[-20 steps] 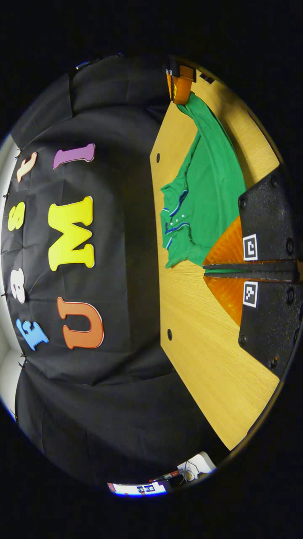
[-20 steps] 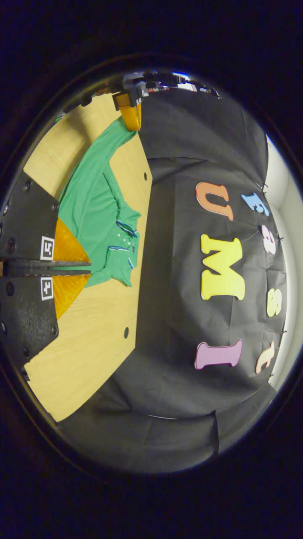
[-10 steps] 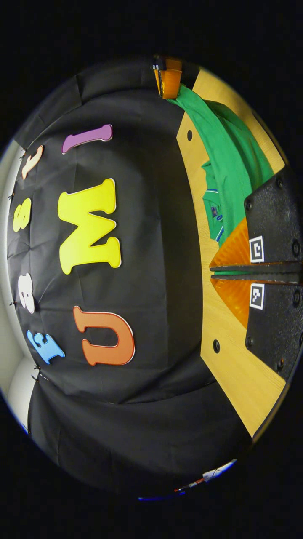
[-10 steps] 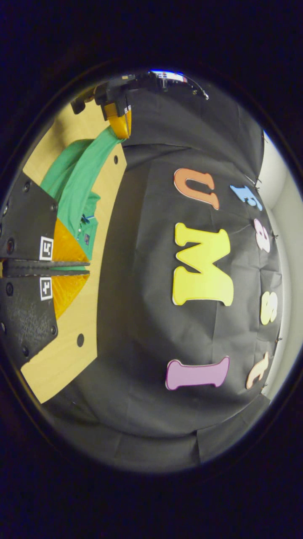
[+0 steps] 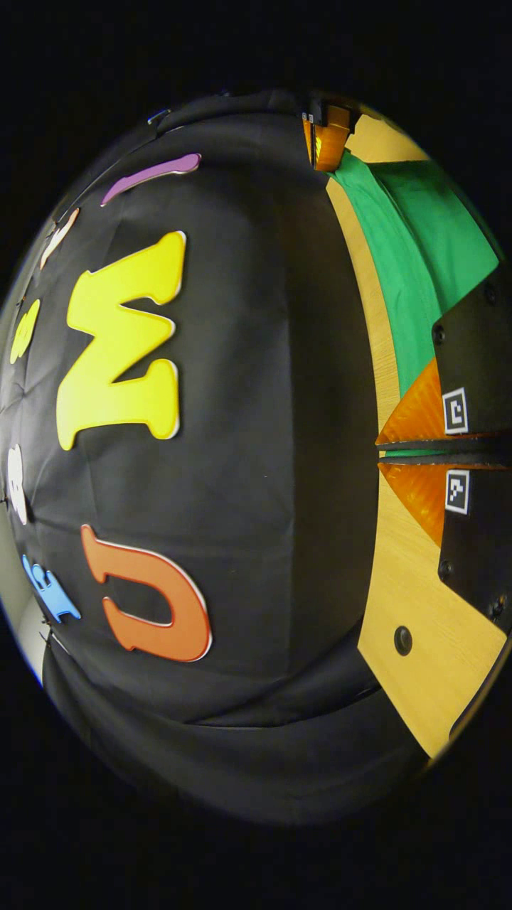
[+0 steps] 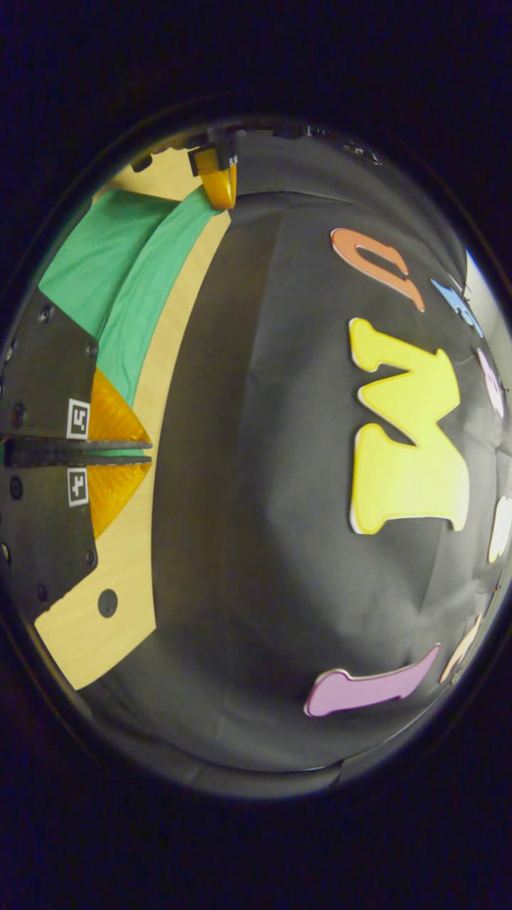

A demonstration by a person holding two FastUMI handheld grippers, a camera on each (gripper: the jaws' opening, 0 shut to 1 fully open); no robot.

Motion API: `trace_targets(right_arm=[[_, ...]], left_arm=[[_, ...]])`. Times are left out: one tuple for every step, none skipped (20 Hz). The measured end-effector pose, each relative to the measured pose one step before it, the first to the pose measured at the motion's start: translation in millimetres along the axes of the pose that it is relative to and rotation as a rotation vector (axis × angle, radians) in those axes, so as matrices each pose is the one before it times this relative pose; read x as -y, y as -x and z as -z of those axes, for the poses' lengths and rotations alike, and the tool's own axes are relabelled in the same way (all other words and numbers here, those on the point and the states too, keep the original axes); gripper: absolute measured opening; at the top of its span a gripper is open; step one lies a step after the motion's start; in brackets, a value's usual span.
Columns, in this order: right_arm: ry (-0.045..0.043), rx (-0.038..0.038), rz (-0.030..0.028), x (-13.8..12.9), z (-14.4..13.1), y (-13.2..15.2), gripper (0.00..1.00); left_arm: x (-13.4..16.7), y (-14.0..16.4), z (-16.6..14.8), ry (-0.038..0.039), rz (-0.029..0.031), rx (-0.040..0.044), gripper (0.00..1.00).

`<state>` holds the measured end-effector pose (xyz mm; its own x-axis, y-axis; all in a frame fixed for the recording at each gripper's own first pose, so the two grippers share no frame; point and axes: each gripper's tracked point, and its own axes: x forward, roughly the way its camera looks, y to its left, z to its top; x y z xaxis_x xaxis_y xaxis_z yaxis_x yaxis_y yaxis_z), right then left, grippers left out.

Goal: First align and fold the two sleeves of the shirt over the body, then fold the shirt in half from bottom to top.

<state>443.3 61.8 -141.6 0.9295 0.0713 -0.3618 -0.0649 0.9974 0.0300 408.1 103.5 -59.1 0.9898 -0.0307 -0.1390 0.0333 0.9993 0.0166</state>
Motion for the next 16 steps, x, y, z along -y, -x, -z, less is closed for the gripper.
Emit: trace_targets(right_arm=[[-0.00389, -0.01065, 0.01323, 2.93, 10.09, -18.77, 0.0], [0.00702, -0.00921, 0.0206, 2.2, 8.67, -10.7, 0.0], [0.01561, -0.00855, 0.01486, 0.51, 8.81, -5.97, 0.0], [0.02827, -0.01086, 0.00734, -2.06, 8.7, -6.52, 0.04], [0.02413, -0.00962, -0.01763, -2.69, 9.14, -3.03, 0.28], [0.01378, -0.01175, -0.01745, -4.39, 7.31, -0.56, 0.51], [0.01242, -0.00577, -0.00135, 0.69, 0.39, 3.58, 0.74], [-0.00531, -0.003, 0.00659, -0.07, 0.64, 4.87, 0.98], [-0.01758, 0.01187, -0.0001, -1.21, -7.12, 7.52, 0.97], [-0.02046, 0.01789, -0.00502, -2.15, -8.6, 10.36, 0.97], [-0.00625, 0.02147, -0.00216, -0.21, -8.27, 11.89, 0.95], [0.01176, 0.02283, 0.00509, 0.05, -10.62, 13.99, 0.95], [0.01911, 0.01574, -0.00339, -1.12, -6.9, 14.8, 0.96], [0.01856, 0.02349, -0.00662, -2.93, -8.49, 15.32, 0.97], [0.0098, 0.01929, -0.00001, -1.01, -6.47, 13.82, 0.97], [0.00097, 0.01312, -0.00781, -2.51, -5.5, 14.99, 0.97]], left_arm=[[2.09, -13.16, 6.22, 0.00436, 0.01054, 0.00052, 0.06], [4.23, -8.65, 6.45, -0.00109, 0.02192, -0.00778, 0.09], [0.08, -7.11, 10.87, -0.00124, 0.00346, -0.01367, 0.27], [0.38, 1.05, 10.14, 0.00176, 0.01584, -0.02661, 0.58], [-0.71, -1.06, 5.64, 0.00372, 0.00389, -0.01412, 0.89], [-4.9, 4.2, -1.12, 0.00873, -0.01703, 0.00128, 1.0], [-4.55, 5.4, -4.34, 0.01059, -0.01932, 0.01169, 1.0], [-2.71, 5.42, -4.35, 0.00971, -0.00553, 0.00857, 1.0], [1.72, 6.85, -5.42, 0.00334, 0.00695, 0.01268, 1.0], [3.57, 6.79, -5.51, -0.00433, 0.00286, 0.00807, 1.0], [1.25, 9.11, -3.99, -0.00465, -0.00649, 0.011, 1.0], [1.16, 10.47, -3.08, -0.0045, -0.00213, 0.01064, 1.0], [3.17, 8.93, 0.32, -0.0081, -0.00005, -0.00567, 1.0], [3.11, 9.54, -0.24, -0.00988, -0.00224, -0.0059, 1.0], [1.23, 10.56, -2.37, -0.01334, -0.01199, 0.00979, 1.0], [-1.23, 9.09, -3.69, -0.01163, -0.02044, 0.01468, 1.0]])
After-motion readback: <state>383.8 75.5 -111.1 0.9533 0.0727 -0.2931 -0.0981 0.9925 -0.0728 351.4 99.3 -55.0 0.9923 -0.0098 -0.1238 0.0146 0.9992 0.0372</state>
